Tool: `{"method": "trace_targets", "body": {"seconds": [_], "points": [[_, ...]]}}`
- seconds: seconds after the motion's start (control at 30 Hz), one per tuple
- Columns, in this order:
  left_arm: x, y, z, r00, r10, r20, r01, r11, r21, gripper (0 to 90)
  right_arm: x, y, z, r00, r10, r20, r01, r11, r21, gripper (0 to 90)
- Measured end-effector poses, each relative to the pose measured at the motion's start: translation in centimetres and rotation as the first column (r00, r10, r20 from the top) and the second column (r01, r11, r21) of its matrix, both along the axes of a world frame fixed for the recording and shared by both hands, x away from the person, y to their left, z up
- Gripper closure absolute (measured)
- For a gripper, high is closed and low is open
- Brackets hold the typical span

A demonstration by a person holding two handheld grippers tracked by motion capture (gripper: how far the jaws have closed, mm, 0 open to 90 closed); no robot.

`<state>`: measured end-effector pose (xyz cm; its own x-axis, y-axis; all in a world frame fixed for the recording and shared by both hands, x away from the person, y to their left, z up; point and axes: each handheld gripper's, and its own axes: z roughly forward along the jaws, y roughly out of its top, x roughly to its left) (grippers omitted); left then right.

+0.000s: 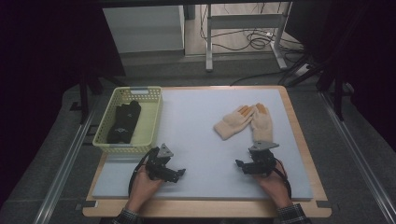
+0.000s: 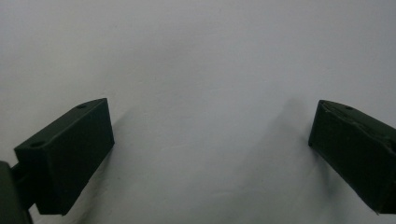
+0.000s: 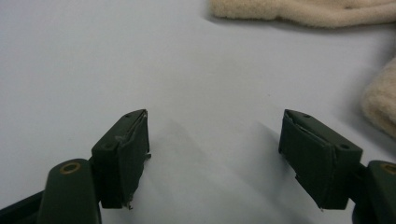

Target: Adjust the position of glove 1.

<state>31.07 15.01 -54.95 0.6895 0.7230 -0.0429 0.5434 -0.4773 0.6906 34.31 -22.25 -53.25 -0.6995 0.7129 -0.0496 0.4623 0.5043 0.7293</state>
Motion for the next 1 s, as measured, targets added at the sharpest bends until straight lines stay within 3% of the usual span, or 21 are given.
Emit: {"method": "trace_targets", "body": {"seconds": [0.27, 0.47, 0.67, 0.87, 1.0], "points": [[0.0, 0.0, 0.0, 1.0, 0.003, 0.005, -0.003, 1.0, -0.001, 0.4, -0.1, 0.1, 0.1, 0.9998, -0.019, -0.012, 0.019, 0.9998, 0.004, 23.8], [-0.1, 0.0, 0.0, 1.0, 0.003, 0.007, -0.003, 1.0, -0.001, 0.6, 0.8, 0.3, 0.6, 0.9986, -0.045, -0.026, 0.046, 0.9986, 0.025, 24.0], [-0.1, 0.0, 0.0, 1.0, 0.004, 0.007, -0.004, 1.0, -0.002, 0.7, 2.8, 1.2, 2.1, 0.9969, -0.079, 0.004, 0.079, 0.9967, 0.021, 26.4], [-0.1, 0.0, 0.0, 1.0, 0.004, 0.007, -0.004, 1.0, -0.002, 0.7, 5.8, 1.9, 2.7, 0.995, -0.096, -0.024, 0.097, 0.9948, 0.03, 28.7], [-0.1, 0.0, 0.0, 1.0, 0.004, 0.008, -0.004, 1.0, -0.002, 0.7, 7.7, 2.3, 2.7, 0.9931, -0.116, -0.018, 0.117, 0.9928, 0.029, 29.5]]}}
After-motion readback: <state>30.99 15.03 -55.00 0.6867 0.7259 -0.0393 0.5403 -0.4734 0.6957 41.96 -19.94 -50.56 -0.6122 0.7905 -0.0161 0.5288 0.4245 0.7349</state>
